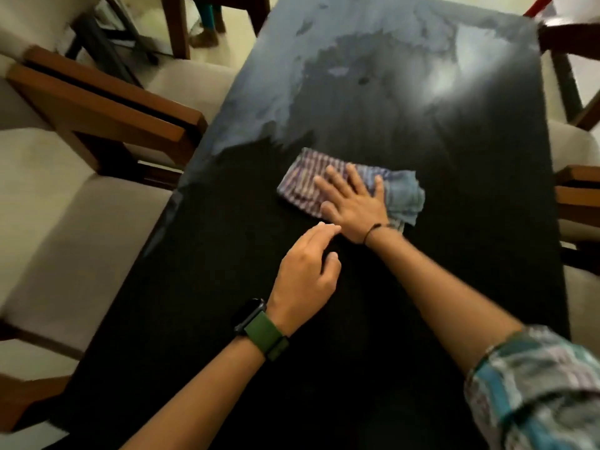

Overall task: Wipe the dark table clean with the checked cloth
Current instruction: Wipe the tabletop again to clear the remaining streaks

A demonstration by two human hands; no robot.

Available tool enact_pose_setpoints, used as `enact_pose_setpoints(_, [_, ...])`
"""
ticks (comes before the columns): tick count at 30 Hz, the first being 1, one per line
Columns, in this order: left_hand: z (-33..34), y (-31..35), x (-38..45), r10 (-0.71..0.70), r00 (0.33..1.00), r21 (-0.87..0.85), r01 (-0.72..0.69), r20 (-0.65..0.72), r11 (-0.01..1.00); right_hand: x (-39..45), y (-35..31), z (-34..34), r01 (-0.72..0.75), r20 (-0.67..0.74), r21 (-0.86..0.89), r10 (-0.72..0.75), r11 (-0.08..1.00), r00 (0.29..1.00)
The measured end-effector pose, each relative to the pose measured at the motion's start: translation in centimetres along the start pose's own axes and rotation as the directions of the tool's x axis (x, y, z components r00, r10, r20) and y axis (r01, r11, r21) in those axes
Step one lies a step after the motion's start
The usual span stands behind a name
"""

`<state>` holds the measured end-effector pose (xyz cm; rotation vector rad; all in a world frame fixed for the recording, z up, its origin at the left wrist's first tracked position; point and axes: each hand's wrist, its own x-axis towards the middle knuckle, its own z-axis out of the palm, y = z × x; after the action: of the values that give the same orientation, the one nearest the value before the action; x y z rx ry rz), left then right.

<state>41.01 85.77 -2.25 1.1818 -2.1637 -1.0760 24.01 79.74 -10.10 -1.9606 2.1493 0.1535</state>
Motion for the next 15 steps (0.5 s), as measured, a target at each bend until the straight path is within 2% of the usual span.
enact_pose_setpoints(4, [-2.5, -2.6, 0.2, -0.016, 0.998, 0.009, 0.017, -0.068, 1.0, 8.9, 2.0, -2.7, -0.095, 0.026, 0.085, 0.093, 0.992, 0.995])
enact_pose_setpoints(8, [-5.3, -5.6, -1.3, -0.081, 0.989, 0.043, 0.087, -0.123, 0.995, 8.5, -0.6, -2.8, -0.16, 0.049, 0.125, 0.156, 0.979, 0.987])
enact_pose_setpoints(10, [-6.1, -6.8, -2.2, -0.131, 0.983, 0.033, 0.136, -0.13, 0.99, 4.9, -4.3, -1.7, -0.064, 0.053, 0.088, 0.059, 0.994, 0.997])
enact_pose_setpoints(11, [-5.9, -7.3, -2.3, -0.164, 0.974, 0.032, 0.171, -0.158, 0.985, 2.7, -6.7, -0.8, 0.033, 0.041, 0.065, -0.035, 0.997, 0.999])
enact_pose_setpoints(12, [-5.3, -7.5, -2.2, -0.2, 0.948, 0.073, 0.224, -0.249, 0.972, 0.0, -9.6, 0.2, 0.144, 0.021, 0.048, -0.145, 0.988, 0.989])
enact_pose_setpoints(14, [-5.1, -7.7, -2.3, -0.282, 0.855, 0.133, 0.371, -0.434, 0.919, -6.1, -15.7, 2.1, 0.353, -0.023, 0.04, -0.353, 0.935, 0.935])
enact_pose_setpoints(15, [-5.8, -8.2, -2.5, -0.249, 0.875, 0.106, 0.318, -0.415, 0.942, -8.6, -18.0, 3.2, 0.427, -0.03, 0.037, -0.426, 0.904, 0.904])
